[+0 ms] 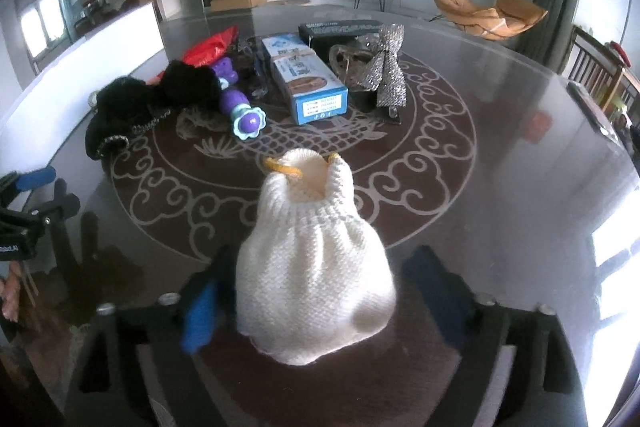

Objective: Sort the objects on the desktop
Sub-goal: 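Grasp the cream knitted pouch with the right tool while the left tool pulls back, then lift the cream knitted pouch off the table with the right tool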

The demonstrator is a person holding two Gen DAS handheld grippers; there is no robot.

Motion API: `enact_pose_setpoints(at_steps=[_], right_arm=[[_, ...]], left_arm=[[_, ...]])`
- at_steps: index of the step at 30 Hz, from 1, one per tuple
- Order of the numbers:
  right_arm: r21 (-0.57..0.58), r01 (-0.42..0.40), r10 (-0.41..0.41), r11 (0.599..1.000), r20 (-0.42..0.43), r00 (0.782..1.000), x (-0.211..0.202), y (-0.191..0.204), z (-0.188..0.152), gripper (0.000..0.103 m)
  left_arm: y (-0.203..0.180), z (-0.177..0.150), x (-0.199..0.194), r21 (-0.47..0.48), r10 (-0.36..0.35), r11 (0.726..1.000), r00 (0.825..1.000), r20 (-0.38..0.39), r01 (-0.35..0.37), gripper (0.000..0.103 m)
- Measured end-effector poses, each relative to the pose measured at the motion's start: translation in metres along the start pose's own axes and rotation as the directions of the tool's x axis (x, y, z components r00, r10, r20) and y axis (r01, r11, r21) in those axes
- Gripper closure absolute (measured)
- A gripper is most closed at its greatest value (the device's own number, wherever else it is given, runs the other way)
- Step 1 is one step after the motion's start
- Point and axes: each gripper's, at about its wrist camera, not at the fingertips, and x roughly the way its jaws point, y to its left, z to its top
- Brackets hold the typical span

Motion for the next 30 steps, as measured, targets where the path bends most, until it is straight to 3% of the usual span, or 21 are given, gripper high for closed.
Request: enact_pose_setpoints(at_steps=[5, 30], right_arm=[[-0.008, -0.011, 0.011, 1.0, -0.016, 1.0, 0.0022, -0.0007, -0.0019, 0.001], [-0.009, -0.011, 0.011, 1.0, -0.017, 1.0, 0.0032, 0.0007, -0.0034, 0.0]], left_arm=[[0.0009, -0.0005, -0.0012, -0.003, -0.004, 1.0, 1.0, 0.005, 0.004, 0.0], [0.0011, 0.0005, 0.0014, -0.006, -0.001, 1.0, 1.0, -0.009, 0.001, 0.0]])
